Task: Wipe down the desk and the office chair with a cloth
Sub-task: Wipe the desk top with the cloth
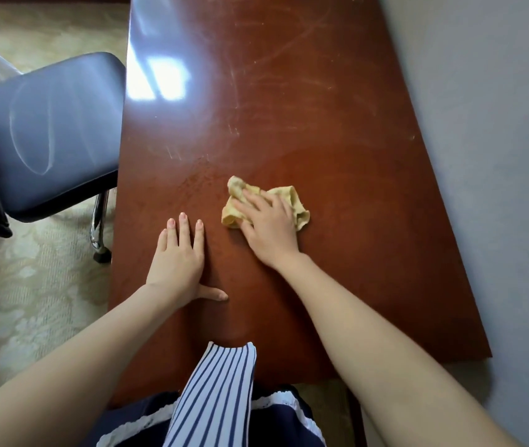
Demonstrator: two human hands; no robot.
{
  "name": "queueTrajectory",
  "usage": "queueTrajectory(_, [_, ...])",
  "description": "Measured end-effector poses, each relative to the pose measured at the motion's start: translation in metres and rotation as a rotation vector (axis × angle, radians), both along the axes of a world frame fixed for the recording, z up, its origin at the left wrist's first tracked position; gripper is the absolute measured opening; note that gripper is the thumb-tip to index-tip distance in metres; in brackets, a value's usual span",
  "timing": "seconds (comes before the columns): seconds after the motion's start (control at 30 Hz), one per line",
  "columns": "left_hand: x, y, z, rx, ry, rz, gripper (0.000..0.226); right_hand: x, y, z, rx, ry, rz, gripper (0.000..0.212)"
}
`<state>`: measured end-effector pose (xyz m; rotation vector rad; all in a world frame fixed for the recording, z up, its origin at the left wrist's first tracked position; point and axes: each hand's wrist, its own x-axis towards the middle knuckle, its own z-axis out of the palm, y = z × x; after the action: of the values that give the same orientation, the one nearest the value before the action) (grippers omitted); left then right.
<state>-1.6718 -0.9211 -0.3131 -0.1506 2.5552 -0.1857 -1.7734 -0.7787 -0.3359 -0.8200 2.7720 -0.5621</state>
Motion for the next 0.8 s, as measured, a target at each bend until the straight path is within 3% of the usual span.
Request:
queueTrajectory(0.17, [0.0,-0.019,0.004,0.113,0.045,-0.049,0.125,0.048,0.036,0.006,-0.181,0.018,0.08,0.036])
queueTrajectory(0.3, [0.004,-0.056,0.01,0.301,0.195,-0.045,0.106,0.056,0.076,0.006,-0.209,0.055,0.3,0.036])
queueTrajectory(0.43, [0.013,-0.095,0.011,0.207,0.251,0.077,0.122,0.035,0.094,0.008,-0.179,0.159,0.357,0.025])
queueTrajectory(0.6, [0.016,-0.123,0.006,0.155,0.127,0.169,0.138,-0.009,0.08,0.006,-0.044,0.215,0.002,0.045])
queueTrajectory(0.8, [0.016,-0.135,-0.002,0.155,0.054,0.09,0.139,-0.063,0.007,0.008,0.029,0.143,-0.598,0.034])
